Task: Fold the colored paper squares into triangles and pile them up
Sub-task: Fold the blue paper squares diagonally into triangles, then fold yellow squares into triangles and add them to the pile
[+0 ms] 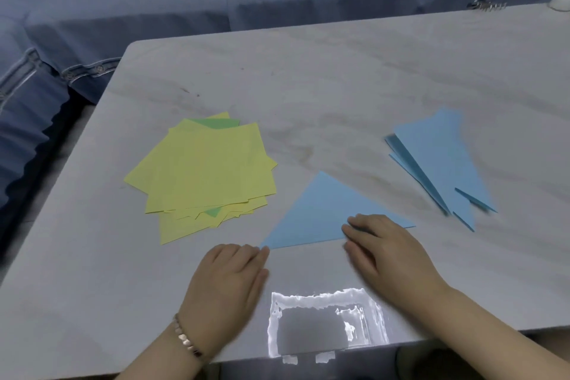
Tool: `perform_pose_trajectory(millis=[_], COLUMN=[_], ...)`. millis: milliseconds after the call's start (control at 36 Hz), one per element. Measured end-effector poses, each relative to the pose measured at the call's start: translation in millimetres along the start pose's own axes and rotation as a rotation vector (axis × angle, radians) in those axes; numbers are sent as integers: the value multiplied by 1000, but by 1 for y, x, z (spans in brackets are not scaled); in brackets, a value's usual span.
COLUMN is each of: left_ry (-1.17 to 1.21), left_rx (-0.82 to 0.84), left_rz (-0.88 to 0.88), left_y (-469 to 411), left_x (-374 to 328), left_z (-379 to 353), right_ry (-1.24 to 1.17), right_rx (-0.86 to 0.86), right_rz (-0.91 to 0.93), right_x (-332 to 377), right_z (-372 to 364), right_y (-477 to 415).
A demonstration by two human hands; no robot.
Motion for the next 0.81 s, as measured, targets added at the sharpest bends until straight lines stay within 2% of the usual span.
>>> perform_pose_trajectory(millis=[56,139,250,333,444,528,611,694,806], left_ry=[-8,30,113,140,139,70,-30,-142,-323], left_rx=[25,51,-11,-20,200,388,465,426,348], left_rz=[40,127,296,417,569,565,530,495,354], left_y=[3,-1,-25,-50,-84,-100,-104,-109,-114], left_x=[7,13,33,51,66,65,63,62,51], left_z=[3,6,20,28,11,-8,-19,-19,-13], right_ry=[-32,-94,20,43,-103,-232,-344,-481,-465], right_rx=[-4,2,253,369,355,283,86,-196,-548], right_rz=[-66,-257,-493,-527,-560,-582,-526,-566,-741], right_x=[-6,-25,-49,-55,-54,-51,-53,-69,-109], right_z=[4,8,3,-1,-5,-7,2,27,68], right_y=[-5,-16,-26,-32,-33,-28,-26,-20,-4])
Point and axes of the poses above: each hand's wrist, its own y-axis away from the middle knuckle, its own z-axis out of the back of the hand, x = y × z, the point moved 8 cm from there along -y, towards the middle knuckle, and after that the axes turned 13 degrees about z, right-handed, at the moved point
